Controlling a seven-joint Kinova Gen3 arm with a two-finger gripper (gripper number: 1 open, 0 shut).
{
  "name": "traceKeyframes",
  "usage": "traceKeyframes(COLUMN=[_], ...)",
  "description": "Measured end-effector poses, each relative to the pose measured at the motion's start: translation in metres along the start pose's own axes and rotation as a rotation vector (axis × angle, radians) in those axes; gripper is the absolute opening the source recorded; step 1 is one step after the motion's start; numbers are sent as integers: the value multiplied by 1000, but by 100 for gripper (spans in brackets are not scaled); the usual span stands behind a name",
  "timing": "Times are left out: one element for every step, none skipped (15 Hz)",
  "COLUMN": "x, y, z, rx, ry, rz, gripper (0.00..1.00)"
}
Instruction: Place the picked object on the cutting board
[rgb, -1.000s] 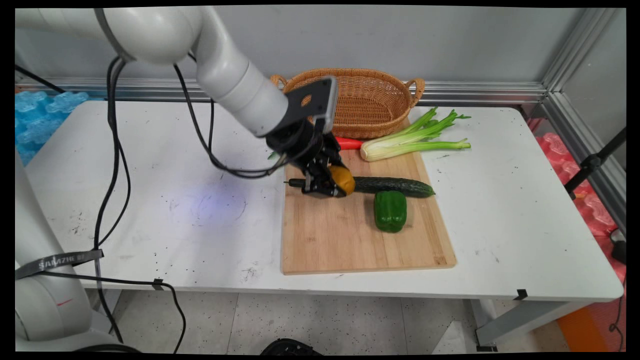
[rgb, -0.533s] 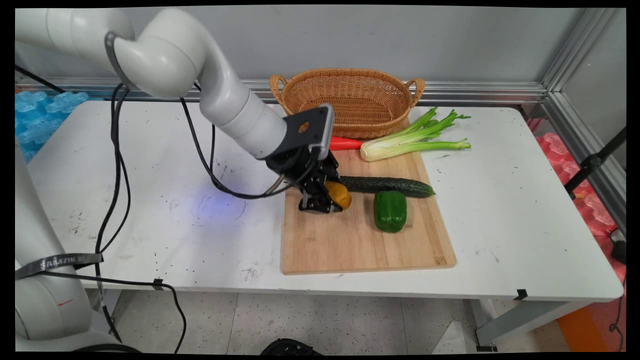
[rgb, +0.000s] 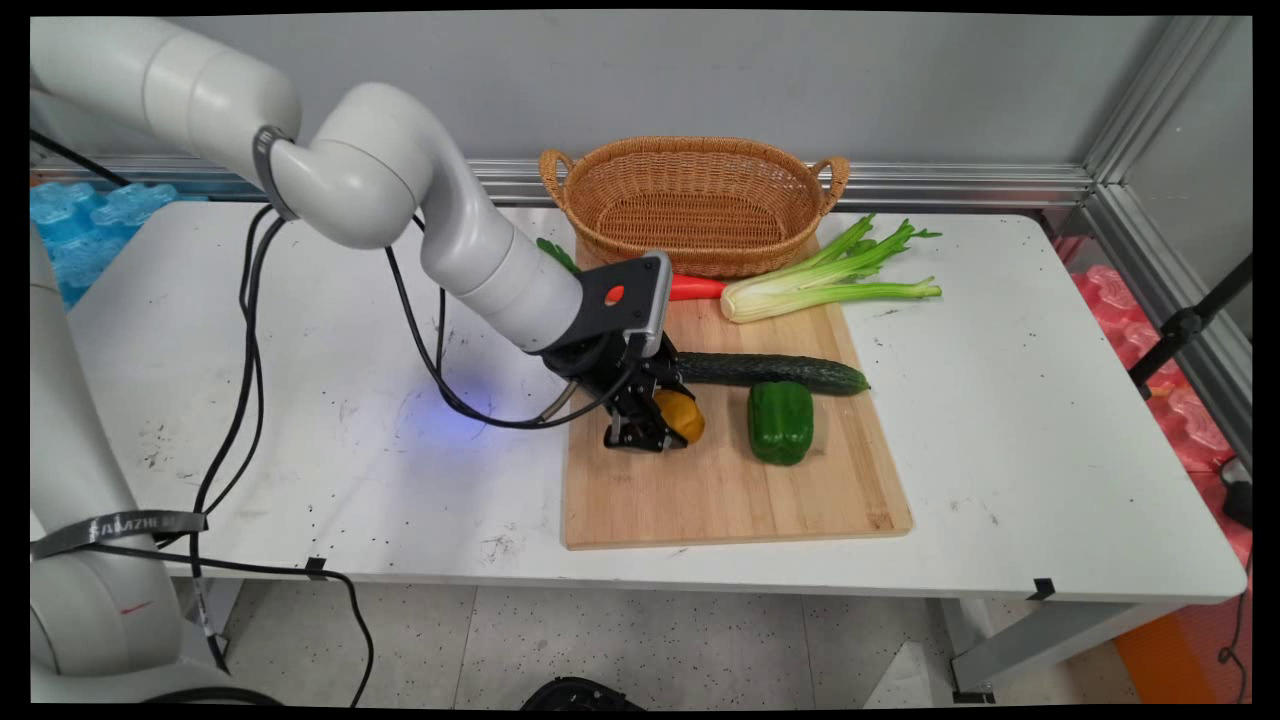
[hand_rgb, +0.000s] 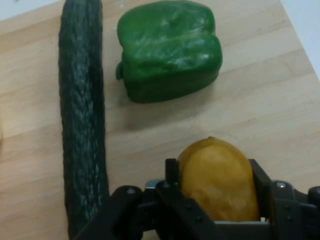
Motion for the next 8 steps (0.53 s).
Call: traceKeyframes(x=[-1,-2,-3,-4,-5,-6,-6,-6], y=[0,0,0,-1,-1,-2,-3,-4], z=[3,5,7,9,10,12,13,14], rx=[-1,-1,-1,-1,0,1,2,3], ry=[1,1,1,1,2,2,3,4], rz=[0,0,0,-1,-1,-1,-2,-5], gripper=[0,0,0,0,100,100,100,100])
